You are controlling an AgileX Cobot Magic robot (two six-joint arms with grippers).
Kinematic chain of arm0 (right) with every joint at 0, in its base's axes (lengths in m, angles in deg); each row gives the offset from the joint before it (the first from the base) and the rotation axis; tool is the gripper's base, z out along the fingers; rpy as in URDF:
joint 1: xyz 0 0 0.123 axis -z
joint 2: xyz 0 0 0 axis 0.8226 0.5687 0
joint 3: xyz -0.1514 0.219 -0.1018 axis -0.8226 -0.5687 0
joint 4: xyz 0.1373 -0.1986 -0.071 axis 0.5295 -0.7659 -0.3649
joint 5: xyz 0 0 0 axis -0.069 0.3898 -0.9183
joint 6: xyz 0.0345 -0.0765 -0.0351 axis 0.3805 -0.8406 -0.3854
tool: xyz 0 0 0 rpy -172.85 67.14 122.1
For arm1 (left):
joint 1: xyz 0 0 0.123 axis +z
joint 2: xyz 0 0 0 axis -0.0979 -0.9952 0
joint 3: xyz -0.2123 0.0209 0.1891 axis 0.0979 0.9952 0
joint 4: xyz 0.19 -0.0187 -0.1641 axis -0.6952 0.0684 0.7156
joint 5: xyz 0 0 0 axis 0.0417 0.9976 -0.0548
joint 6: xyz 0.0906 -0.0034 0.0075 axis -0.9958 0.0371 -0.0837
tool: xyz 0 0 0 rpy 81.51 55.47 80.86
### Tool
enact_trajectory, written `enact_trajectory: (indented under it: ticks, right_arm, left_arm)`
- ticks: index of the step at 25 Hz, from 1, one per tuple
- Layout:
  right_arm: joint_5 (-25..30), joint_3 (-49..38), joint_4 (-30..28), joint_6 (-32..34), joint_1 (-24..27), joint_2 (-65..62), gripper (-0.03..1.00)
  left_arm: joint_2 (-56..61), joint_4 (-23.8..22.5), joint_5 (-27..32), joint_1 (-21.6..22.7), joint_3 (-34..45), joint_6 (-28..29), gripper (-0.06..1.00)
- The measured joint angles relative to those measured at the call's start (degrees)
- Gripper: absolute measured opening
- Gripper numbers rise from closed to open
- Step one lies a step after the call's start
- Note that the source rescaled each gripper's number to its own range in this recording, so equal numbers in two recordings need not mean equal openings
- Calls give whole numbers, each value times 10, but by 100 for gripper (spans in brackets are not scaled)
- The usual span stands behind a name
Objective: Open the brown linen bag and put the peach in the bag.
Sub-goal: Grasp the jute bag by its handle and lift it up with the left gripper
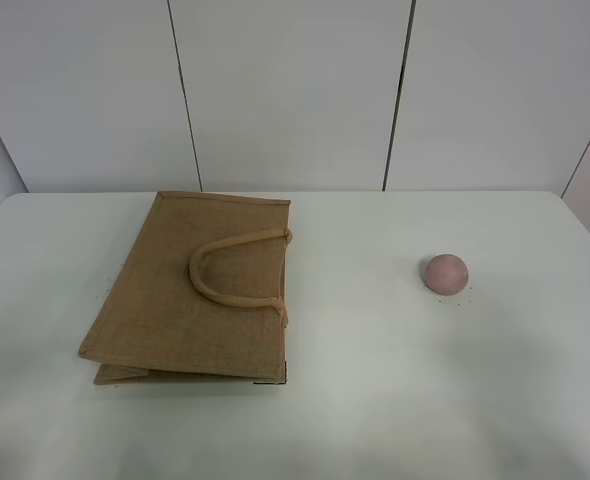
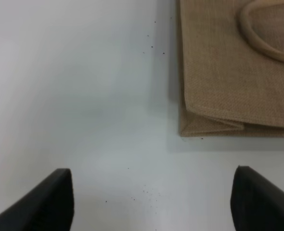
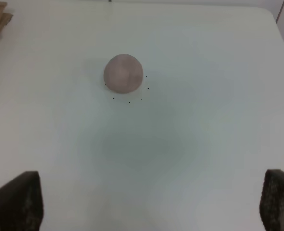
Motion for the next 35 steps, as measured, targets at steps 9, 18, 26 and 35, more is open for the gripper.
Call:
enact_trajectory:
  ticks: [9, 18, 26, 35]
  right_arm:
    - [0, 0, 0, 0, 0, 0, 100]
    - [0, 0, 0, 0, 0, 0, 100]
    - [0, 0, 0, 0, 0, 0, 100]
    - [0, 0, 0, 0, 0, 0, 100]
  left_arm:
    - [-16, 0, 9, 0, -24, -2, 91]
    - [-317, 0, 11, 0, -143, -8, 91]
    - [-676, 0, -70, 1, -320, -13, 91]
    - [-996, -1, -33, -3, -553, 6, 91]
